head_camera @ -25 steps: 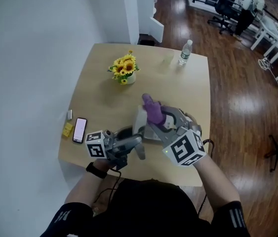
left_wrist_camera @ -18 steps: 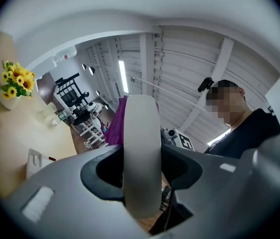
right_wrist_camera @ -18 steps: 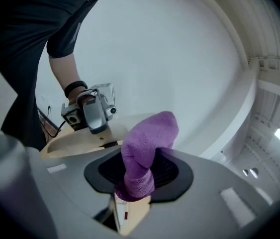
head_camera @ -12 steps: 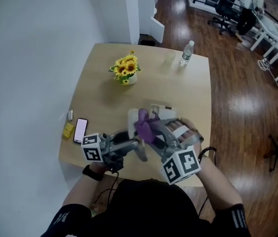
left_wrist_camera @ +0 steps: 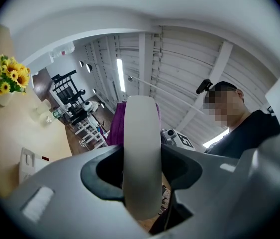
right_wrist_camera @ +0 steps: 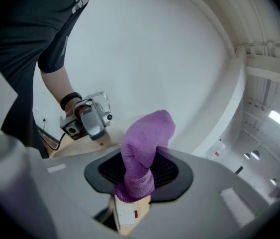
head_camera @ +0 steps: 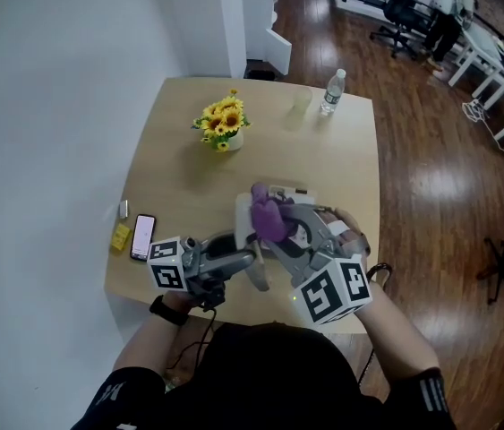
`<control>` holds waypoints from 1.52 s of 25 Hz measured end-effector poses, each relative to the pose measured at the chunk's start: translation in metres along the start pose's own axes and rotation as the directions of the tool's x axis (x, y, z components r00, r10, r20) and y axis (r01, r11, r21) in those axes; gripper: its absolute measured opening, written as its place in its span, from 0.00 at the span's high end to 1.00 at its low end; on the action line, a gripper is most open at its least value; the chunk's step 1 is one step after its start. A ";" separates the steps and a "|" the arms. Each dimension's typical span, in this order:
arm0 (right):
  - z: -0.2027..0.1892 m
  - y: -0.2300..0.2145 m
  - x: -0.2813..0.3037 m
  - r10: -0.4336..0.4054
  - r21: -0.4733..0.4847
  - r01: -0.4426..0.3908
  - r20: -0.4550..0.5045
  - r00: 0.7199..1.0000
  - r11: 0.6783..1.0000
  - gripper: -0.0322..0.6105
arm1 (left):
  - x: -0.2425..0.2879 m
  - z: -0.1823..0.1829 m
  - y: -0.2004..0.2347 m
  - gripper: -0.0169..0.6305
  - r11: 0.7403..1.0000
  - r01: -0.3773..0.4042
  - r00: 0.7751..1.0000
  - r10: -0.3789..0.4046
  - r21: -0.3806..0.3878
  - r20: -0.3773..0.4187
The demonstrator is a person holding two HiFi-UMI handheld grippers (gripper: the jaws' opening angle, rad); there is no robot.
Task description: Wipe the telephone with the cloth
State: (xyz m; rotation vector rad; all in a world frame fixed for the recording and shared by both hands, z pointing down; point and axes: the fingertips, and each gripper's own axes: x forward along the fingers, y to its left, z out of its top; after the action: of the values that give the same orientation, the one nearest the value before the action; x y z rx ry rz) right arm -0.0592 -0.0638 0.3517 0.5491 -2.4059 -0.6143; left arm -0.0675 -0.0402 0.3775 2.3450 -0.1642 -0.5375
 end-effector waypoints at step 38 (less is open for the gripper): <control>-0.042 0.167 -0.007 0.478 -0.162 -0.510 -0.203 0.855 0.845 0.74 | -0.016 0.051 0.003 0.66 0.998 0.044 0.949 -0.028 -0.044 0.313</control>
State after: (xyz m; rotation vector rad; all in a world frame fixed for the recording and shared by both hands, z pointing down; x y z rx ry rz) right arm -0.0675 0.0629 0.4687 -0.1221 -2.1703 -0.5588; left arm -0.1040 -0.0703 0.3515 2.2042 -0.2510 -0.9199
